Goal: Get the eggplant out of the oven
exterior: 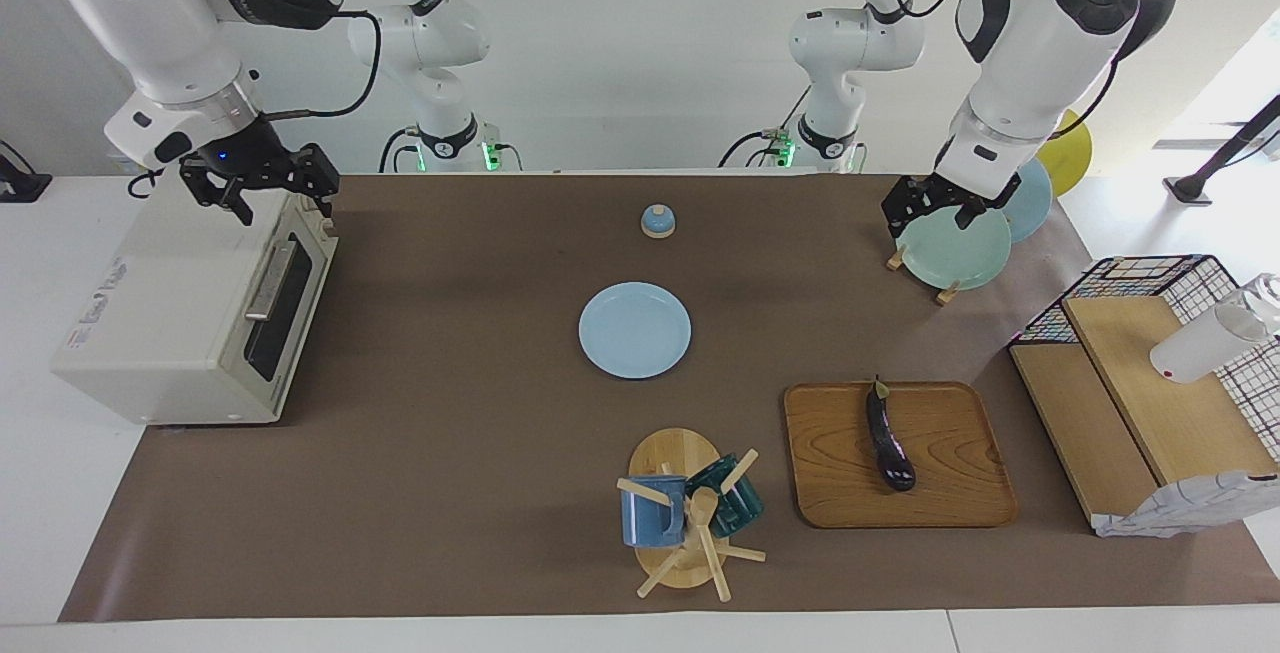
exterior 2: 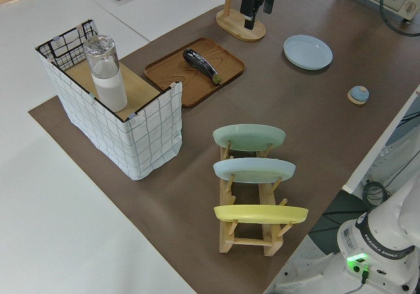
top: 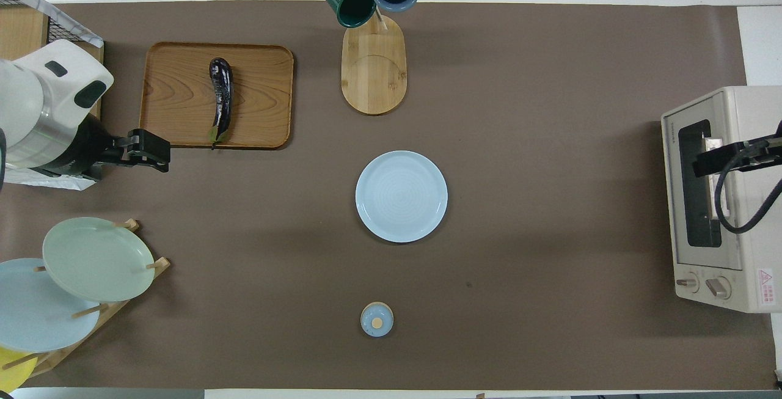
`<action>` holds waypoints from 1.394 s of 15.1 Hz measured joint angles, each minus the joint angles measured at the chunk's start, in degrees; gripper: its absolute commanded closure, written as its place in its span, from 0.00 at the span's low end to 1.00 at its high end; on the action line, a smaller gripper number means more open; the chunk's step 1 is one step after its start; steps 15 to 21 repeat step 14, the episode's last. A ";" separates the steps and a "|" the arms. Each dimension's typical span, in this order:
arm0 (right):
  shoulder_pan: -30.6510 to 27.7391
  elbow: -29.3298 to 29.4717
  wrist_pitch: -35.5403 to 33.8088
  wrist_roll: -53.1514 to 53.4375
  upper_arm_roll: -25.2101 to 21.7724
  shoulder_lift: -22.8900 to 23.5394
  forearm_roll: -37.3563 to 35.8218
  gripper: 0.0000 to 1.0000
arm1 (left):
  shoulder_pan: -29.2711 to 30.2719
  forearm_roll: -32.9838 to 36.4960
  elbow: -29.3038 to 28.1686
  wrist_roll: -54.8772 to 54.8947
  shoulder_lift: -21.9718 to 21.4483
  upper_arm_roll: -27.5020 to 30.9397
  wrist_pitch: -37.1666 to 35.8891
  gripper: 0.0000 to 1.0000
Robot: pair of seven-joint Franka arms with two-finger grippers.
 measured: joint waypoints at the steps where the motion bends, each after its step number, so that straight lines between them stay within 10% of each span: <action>1: 0.00 0.01 0.00 0.00 0.00 0.00 0.00 0.00 | 0.05 -0.56 -0.16 0.00 -0.15 0.02 0.01 0.00; 21: 0.00 0.04 0.00 0.00 0.00 0.00 0.00 0.00 | 6.33 -2.47 1.92 0.30 -1.58 -5.64 -2.23 0.00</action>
